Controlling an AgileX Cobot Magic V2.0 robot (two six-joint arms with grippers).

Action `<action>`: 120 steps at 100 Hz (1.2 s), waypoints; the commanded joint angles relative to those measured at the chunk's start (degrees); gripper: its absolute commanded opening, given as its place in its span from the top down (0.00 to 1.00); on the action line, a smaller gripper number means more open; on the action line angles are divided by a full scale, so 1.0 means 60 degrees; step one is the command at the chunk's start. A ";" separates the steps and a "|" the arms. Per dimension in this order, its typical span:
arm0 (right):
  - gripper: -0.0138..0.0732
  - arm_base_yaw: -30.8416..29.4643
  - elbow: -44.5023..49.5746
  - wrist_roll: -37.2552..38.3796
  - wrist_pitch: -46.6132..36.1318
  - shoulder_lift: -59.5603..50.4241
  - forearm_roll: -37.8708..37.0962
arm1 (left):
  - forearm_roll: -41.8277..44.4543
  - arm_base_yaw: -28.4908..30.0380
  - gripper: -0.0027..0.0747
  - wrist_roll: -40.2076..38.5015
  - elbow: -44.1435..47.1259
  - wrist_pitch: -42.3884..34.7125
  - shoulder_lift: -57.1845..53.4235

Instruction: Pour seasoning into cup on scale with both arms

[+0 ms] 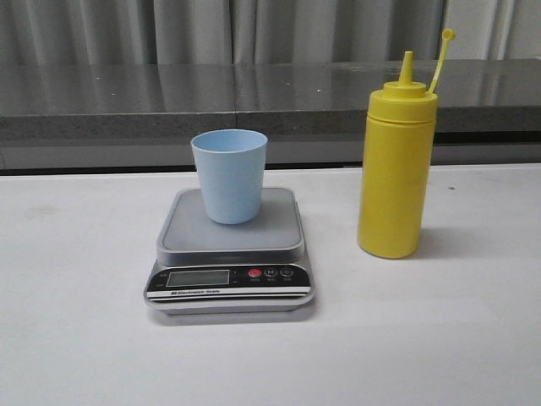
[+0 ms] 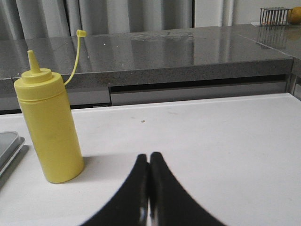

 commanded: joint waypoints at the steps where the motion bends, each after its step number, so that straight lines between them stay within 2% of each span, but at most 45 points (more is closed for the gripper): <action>1: 0.92 -0.0047 0.0028 -0.0127 -0.0665 -0.0141 -0.0008 | 0.0022 0.0012 0.95 -0.0096 -0.0229 -0.0666 0.0107; 92: 0.92 -0.0047 0.0028 -0.0127 -0.0665 -0.0141 -0.0008 | 0.0043 0.0012 0.95 -0.0096 -0.0120 -0.0741 0.0107; 102: 0.92 -0.0047 0.0028 -0.0127 -0.0665 -0.0141 -0.0008 | 0.0186 0.0069 0.95 -0.0096 0.0315 -0.1646 0.0026; 120: 0.92 -0.0047 0.0028 -0.0127 -0.0665 -0.0141 -0.0008 | 0.0186 0.0475 0.95 -0.0028 0.1958 -0.4372 -0.0466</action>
